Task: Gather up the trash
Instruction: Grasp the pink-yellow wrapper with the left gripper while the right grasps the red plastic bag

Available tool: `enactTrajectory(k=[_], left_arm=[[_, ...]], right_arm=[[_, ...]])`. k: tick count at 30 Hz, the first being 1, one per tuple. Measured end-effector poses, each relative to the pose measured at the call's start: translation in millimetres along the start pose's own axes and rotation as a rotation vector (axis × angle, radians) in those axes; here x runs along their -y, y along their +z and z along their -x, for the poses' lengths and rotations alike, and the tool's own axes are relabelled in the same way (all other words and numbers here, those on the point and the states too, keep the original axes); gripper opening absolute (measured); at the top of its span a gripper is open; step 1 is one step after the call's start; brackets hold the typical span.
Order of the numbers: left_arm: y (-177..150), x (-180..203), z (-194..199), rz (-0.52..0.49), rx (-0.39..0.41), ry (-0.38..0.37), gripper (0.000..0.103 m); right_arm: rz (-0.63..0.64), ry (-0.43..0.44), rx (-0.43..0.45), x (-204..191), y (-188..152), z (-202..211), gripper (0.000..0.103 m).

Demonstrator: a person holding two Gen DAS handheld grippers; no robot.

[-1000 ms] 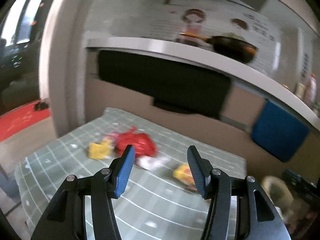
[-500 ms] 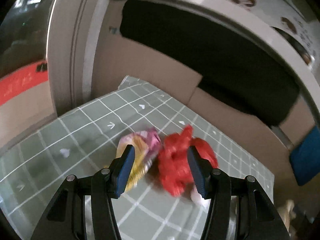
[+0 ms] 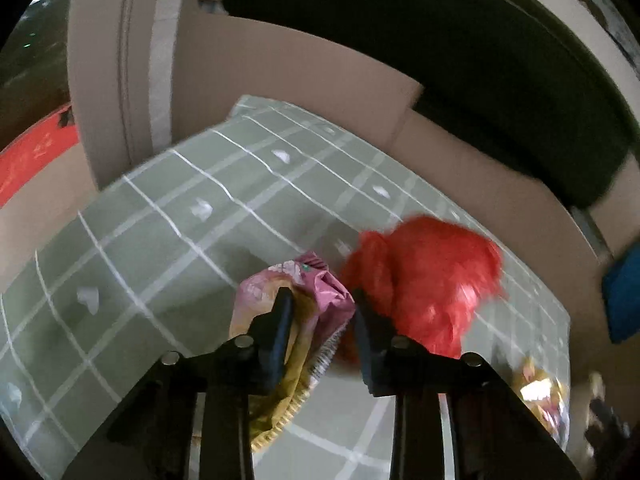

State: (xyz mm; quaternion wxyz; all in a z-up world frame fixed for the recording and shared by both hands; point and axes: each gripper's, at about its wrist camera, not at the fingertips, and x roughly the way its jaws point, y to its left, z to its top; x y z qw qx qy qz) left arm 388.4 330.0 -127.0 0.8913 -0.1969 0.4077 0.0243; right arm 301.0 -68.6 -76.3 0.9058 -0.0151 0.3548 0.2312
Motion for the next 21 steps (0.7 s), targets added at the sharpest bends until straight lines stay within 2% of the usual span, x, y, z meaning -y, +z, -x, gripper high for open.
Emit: enactTrajectory(k=[5, 10, 13, 16, 18, 21], left_arm=[[-47.3, 23.2, 33.6, -0.054, -0.046, -0.105, 0.029], [-83.2, 38.3, 65.4, -0.096, -0.044, -0.146, 0.024], [-93.4, 43.5, 86.5, -0.116, -0.016, -0.141, 0.024], [-91.4, 41.4, 112.5, -0.082, 0.027, -0.186, 0.024], [-86.7, 38.8, 132.2, -0.070, 0.085, -0.202, 0.024], [-83.6, 37.0, 149.0, -0.076, 0.158, -0.172, 0.024]], right_arm=[[0.017, 0.011, 0.018, -4.8, -1.8, 8.9, 0.057], [0.018, 0.012, 0.033, -5.0, -2.8, 18.2, 0.057], [0.009, 0.020, 0.040, -4.9, -4.1, 23.7, 0.057], [0.014, 0.038, 0.042, -10.1, 0.1, 25.6, 0.057], [0.036, 0.060, 0.039, -17.9, 9.0, 24.6, 0.057], [0.109, 0.106, 0.045, -40.9, 33.1, 16.3, 0.057]])
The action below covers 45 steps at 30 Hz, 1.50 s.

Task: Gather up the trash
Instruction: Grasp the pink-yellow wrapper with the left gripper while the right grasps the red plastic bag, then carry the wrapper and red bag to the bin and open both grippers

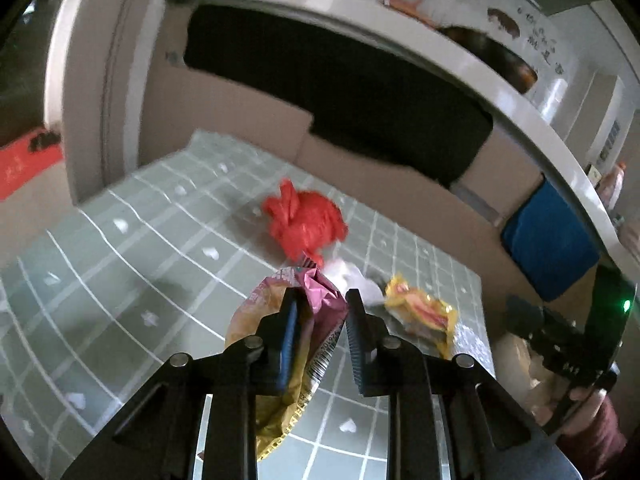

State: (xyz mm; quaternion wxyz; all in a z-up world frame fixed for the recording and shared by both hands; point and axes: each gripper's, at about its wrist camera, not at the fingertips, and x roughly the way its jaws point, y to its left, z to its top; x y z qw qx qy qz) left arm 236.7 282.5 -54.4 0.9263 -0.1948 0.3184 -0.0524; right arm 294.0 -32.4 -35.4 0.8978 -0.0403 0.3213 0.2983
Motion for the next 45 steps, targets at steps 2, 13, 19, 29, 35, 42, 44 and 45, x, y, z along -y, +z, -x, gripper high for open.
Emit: enactTrajectory(k=[2, 13, 19, 29, 35, 42, 44, 45], left_arm=[[-1.6, -1.5, 1.3, 0.014, 0.016, 0.017, 0.024], [-24.5, -23.2, -12.4, 0.093, 0.077, 0.146, 0.024], [-31.3, -34.0, -17.3, 0.158, 0.070, 0.109, 0.024], [-34.7, -39.9, -25.2, 0.203, 0.044, 0.065, 0.024], [-25.3, -21.6, -13.8, 0.183, 0.078, 0.041, 0.024], [-6.4, 16.7, 6.2, 0.127, 0.100, -0.036, 0.024], [0.0, 27.8, 11.9, 0.113, 0.109, -0.045, 0.024], [2.8, 34.9, 15.1, 0.102, 0.117, -0.046, 0.024]], right_arm=[[0.055, 0.045, -0.022, -15.4, 18.4, -17.8, 0.061], [0.092, 0.147, -0.090, -74.6, 97.0, -160.1, 0.063], [-0.056, 0.065, -0.117, -68.9, 98.7, -219.9, 0.070], [-0.060, 0.120, -0.171, -65.7, 92.7, -227.7, 0.045], [0.010, 0.061, -0.089, -63.0, 97.3, -161.3, 0.034], [-0.019, 0.031, 0.001, -31.7, 77.9, -73.9, 0.034], [-0.021, 0.020, 0.026, -23.9, 68.3, -49.2, 0.034], [-0.023, 0.018, 0.034, -21.5, 65.4, -41.4, 0.034]])
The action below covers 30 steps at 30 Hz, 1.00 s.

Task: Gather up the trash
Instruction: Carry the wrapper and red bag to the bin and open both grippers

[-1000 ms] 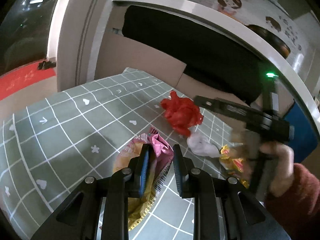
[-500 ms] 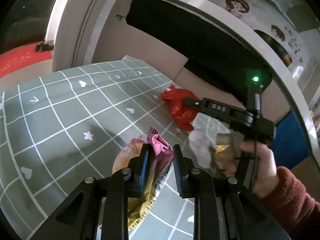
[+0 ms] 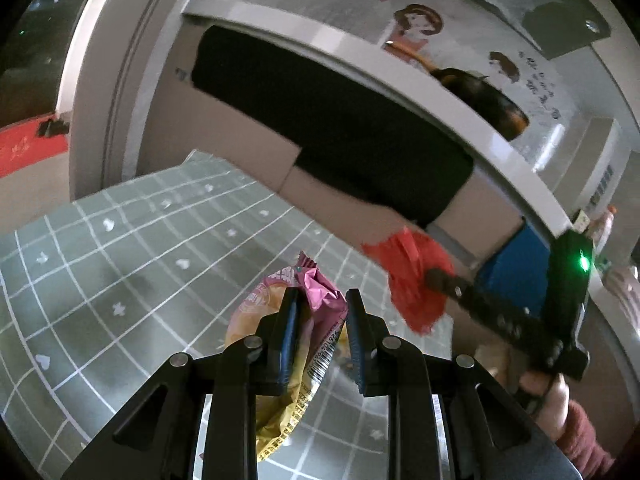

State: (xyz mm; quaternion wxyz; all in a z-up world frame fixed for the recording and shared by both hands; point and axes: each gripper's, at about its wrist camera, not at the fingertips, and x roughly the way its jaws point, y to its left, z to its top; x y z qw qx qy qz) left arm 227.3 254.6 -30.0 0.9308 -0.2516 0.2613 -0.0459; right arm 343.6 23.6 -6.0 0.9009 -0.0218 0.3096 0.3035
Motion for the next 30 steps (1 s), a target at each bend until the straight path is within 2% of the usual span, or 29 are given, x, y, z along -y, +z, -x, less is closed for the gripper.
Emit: enactTrajectory(k=[5, 16, 22, 30], left_arm=[[-0.8, 38.9, 8.6, -0.075, 0.041, 0.014, 0.024], [-26.5, 109.7, 3.9, -0.206, 0.056, 0.005, 0.024], [-37.7, 156.8, -3.3, -0.278, 0.050, -0.055, 0.024], [-62.4, 240.6, -19.0, -0.395, 0.022, -0.179, 0.024]], right_arm=[[-0.006, -0.020, 0.057, 12.1, -17.6, 49.2, 0.034], [-0.026, -0.097, 0.164, 36.0, -45.3, 137.3, 0.034], [-0.045, -0.164, 0.218, 54.4, -60.1, 179.2, 0.034], [-0.098, -0.300, 0.284, 92.4, -92.7, 242.2, 0.034]])
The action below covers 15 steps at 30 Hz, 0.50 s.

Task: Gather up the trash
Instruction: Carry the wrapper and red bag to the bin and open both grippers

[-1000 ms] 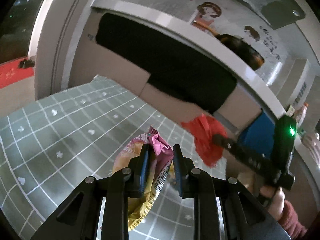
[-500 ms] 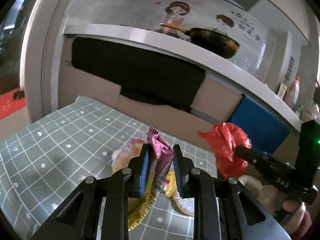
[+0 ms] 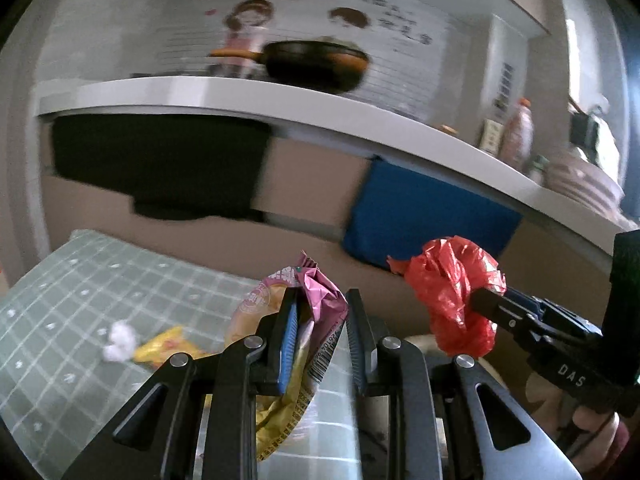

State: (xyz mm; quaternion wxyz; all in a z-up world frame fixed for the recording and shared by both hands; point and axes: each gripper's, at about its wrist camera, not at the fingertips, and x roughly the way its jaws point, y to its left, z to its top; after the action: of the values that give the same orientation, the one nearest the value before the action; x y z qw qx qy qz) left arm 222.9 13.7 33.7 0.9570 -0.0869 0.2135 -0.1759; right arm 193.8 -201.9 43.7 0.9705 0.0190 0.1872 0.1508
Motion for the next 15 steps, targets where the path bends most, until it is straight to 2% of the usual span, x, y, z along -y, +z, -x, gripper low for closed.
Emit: enactTrajectory(k=[9, 15], left_arm=[[-11.9, 76.4, -38.4, -0.071, -0.047, -0.166, 0.024], [-27.0, 104.6, -67.4, -0.085, -0.107, -0.226, 0.024]], right_arm=[[-0.079, -0.149, 0.022, 63.5, -24.5, 40.3, 0.034], [-0.140, -0.224, 0.032, 98.5, -43.0, 58.5, 0.034]])
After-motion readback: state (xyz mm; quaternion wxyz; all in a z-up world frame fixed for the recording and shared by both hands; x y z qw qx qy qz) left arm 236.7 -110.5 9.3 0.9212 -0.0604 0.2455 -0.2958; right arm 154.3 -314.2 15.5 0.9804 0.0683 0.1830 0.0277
